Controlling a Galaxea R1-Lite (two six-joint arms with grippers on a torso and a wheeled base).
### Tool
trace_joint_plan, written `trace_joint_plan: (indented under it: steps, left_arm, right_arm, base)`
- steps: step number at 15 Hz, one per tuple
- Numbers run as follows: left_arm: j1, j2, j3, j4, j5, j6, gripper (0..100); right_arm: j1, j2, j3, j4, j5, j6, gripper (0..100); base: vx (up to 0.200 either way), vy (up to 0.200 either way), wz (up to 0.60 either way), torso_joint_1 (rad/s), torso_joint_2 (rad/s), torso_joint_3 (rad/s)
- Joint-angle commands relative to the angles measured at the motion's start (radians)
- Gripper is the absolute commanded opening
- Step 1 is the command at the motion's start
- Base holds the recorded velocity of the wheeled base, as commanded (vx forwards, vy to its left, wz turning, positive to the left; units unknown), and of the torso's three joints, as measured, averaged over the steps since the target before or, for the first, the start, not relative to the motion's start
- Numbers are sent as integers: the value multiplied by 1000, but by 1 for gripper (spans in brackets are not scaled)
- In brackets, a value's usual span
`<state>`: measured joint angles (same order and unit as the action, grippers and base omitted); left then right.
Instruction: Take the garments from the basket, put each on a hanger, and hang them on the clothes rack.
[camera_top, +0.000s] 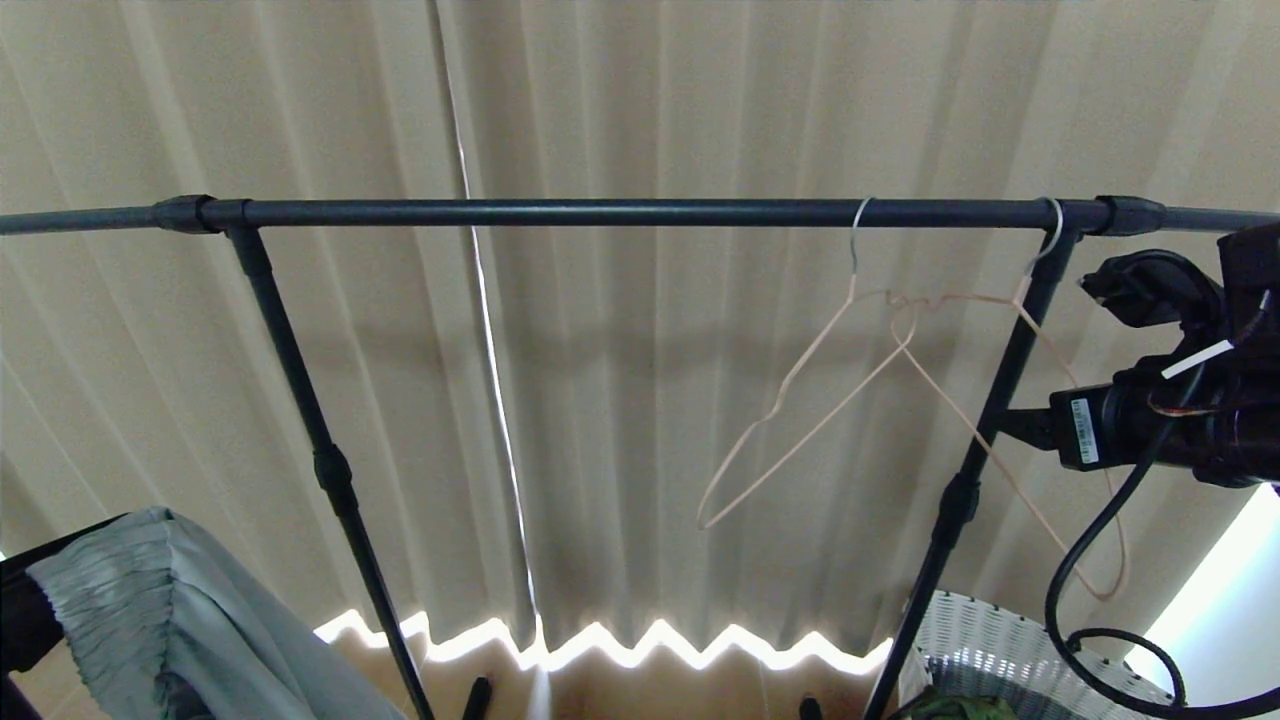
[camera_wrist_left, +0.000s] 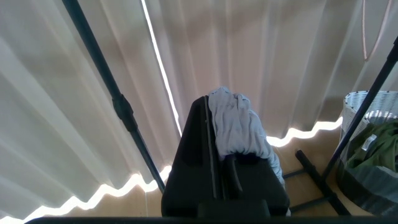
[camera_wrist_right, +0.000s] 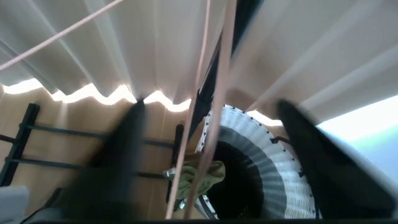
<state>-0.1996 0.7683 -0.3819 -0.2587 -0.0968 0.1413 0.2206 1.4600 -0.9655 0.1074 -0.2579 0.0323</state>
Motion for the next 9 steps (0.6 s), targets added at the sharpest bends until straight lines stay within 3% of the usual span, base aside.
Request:
trace_joint_plan:
  steps: [1, 9]
  left_arm:
    - [0, 0, 0, -1, 0, 0, 0]
    - [0, 0, 1, -1, 0, 0, 0]
  right_arm:
    - [0, -3, -1, -2, 0, 0, 0]
    - [3, -33, 4, -6, -3, 0, 0]
  base:
    - [0, 0, 0, 0, 0, 0]
    - [0, 0, 0, 0, 0, 0]
